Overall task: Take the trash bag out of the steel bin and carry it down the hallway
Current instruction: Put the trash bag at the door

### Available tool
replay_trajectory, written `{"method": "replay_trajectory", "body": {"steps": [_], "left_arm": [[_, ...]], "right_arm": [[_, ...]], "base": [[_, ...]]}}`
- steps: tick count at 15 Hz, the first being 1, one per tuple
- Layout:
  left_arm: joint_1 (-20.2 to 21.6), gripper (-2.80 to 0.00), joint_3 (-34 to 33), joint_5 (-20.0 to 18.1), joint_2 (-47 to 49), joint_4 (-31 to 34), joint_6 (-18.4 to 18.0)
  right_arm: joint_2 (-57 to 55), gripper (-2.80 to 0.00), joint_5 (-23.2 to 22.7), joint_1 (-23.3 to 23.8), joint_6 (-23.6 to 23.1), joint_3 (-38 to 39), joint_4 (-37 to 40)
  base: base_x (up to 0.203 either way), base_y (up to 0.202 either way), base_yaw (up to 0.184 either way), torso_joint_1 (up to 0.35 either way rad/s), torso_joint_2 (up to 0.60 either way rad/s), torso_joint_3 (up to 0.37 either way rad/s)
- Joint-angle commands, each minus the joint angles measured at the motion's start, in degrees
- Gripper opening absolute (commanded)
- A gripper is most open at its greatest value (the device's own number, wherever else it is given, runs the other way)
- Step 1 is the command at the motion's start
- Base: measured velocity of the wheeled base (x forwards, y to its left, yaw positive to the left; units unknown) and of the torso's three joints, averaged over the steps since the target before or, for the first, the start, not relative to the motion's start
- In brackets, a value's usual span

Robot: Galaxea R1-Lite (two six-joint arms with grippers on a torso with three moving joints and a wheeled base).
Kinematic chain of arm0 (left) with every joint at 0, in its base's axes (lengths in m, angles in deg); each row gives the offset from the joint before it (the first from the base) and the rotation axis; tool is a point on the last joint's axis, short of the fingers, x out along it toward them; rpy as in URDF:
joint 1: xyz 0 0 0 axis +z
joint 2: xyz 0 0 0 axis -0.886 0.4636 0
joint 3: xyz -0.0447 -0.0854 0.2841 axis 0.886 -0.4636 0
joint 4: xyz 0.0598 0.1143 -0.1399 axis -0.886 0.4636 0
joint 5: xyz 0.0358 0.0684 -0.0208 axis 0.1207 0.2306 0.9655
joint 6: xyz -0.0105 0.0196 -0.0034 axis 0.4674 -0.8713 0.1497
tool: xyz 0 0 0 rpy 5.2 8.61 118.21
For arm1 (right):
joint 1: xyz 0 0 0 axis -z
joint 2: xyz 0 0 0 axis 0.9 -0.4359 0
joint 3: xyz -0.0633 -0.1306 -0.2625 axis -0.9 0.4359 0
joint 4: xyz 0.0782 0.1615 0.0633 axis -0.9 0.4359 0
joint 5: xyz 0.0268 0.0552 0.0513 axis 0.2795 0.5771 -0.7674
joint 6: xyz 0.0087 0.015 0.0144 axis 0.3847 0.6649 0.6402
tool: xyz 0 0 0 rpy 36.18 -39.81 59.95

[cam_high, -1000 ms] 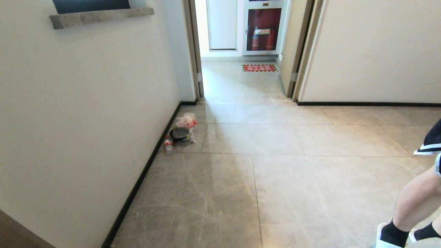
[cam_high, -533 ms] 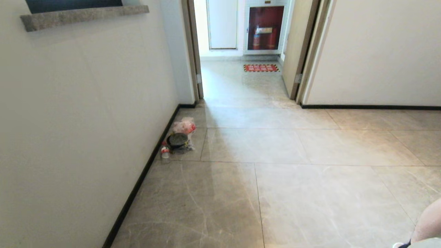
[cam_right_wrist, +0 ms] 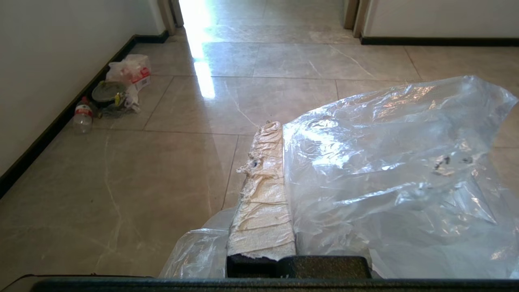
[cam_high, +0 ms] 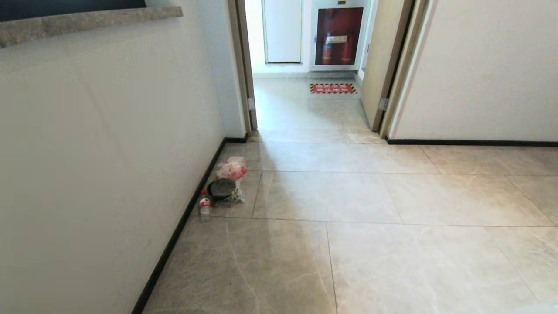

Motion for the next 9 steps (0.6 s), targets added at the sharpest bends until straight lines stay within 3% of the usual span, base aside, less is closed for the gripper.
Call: {"method": "replay_trajectory", "body": {"steps": [1,9], "left_arm": [[0.0,-2.8,-0.1,0.0,0.0,0.0,0.0],[0.0,-2.8,-0.1,0.0,0.0,0.0,0.0]], "right_arm": [[-0.1,-2.8,0.0,0.0,0.0,0.1,0.0],[-0.1,-2.8,0.0,0.0,0.0,0.1,0.0]], "base": [[0.193,0.0,0.0,0.0,0.0,-0.004],[0.187,0.0,0.001,0.0,0.0,0.001]]}}
